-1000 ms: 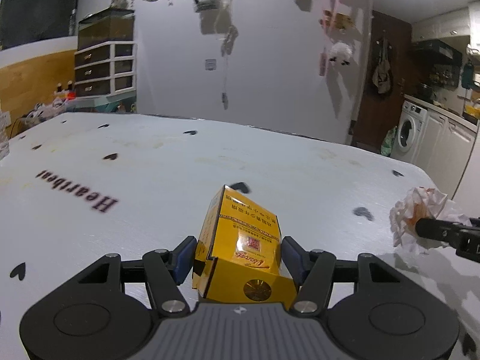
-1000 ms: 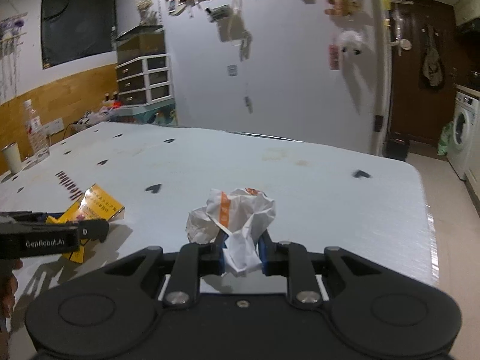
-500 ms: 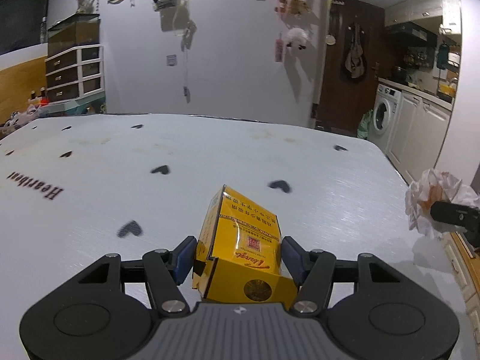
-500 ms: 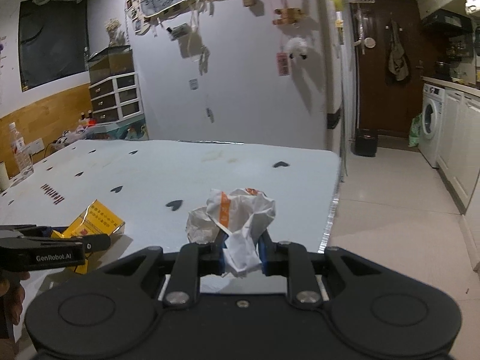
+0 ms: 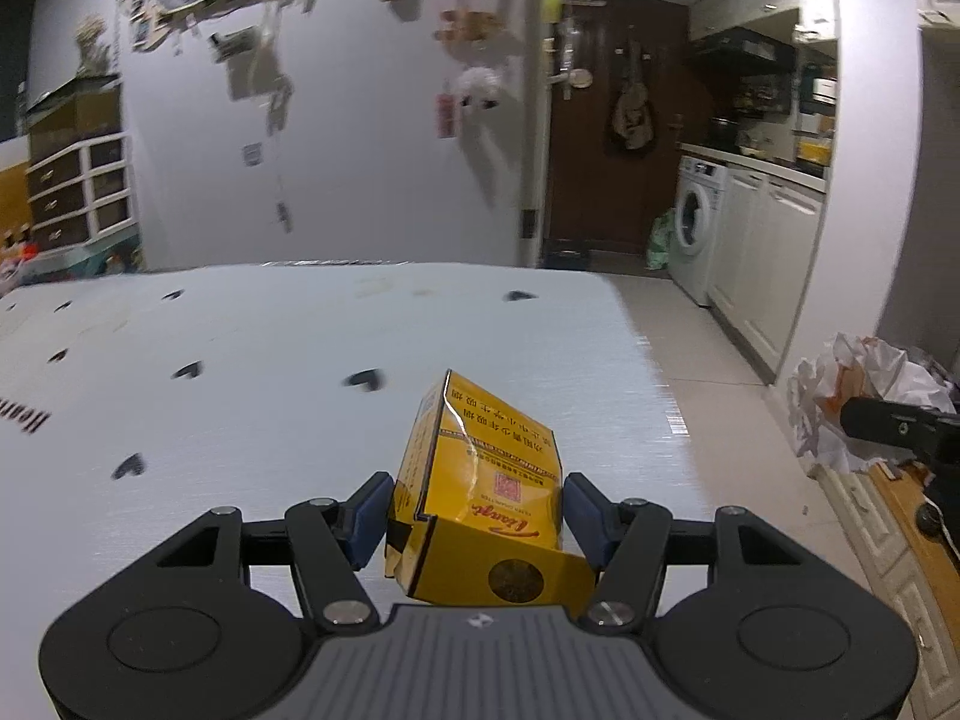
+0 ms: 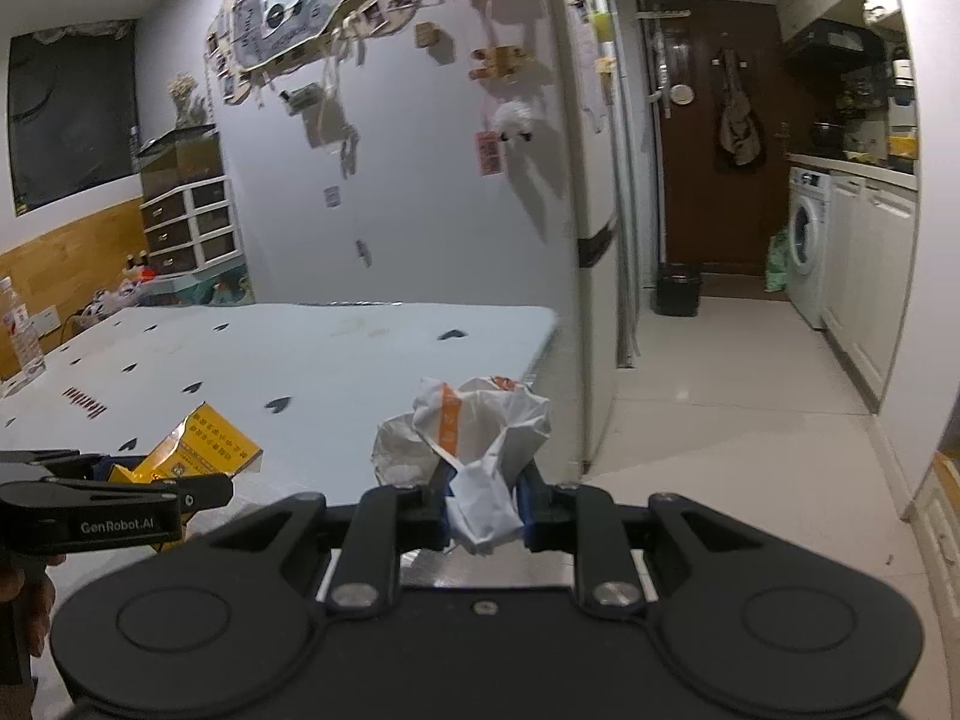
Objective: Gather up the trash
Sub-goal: 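Lower the yellow box and white paper over the yellow bin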
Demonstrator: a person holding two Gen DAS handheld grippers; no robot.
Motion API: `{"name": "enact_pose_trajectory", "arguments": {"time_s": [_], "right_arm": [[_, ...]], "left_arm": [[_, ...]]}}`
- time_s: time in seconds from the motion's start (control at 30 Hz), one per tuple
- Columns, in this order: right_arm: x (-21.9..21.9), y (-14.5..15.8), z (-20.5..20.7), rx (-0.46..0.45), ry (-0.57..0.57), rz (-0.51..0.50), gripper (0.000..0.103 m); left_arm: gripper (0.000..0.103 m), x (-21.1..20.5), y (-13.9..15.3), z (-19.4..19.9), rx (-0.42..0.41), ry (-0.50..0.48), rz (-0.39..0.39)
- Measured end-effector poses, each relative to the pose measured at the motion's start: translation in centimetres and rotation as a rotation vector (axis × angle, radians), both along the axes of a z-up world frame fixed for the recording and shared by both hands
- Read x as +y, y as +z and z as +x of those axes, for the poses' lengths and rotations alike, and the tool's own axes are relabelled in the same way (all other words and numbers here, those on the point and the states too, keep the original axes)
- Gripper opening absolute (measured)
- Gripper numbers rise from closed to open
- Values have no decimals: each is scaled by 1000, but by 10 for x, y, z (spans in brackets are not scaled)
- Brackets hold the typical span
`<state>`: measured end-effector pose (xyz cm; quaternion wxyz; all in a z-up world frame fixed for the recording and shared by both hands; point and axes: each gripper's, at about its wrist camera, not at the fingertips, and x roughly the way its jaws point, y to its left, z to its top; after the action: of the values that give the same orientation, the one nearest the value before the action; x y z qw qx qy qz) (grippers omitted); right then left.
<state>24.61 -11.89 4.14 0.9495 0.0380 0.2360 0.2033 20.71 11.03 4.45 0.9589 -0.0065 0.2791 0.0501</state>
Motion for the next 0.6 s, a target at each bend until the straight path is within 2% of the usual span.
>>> {"name": "enact_pose_trajectory", "arguments": {"time_s": [0.33, 0.6], "right_arm": [[-78, 0, -23, 2, -99, 21, 21], [-133, -11, -38, 8, -174, 3, 21]], "left_arm": [[62, -84, 8, -4, -10, -111, 14], [62, -146, 1, 3, 1, -192, 16]]}}
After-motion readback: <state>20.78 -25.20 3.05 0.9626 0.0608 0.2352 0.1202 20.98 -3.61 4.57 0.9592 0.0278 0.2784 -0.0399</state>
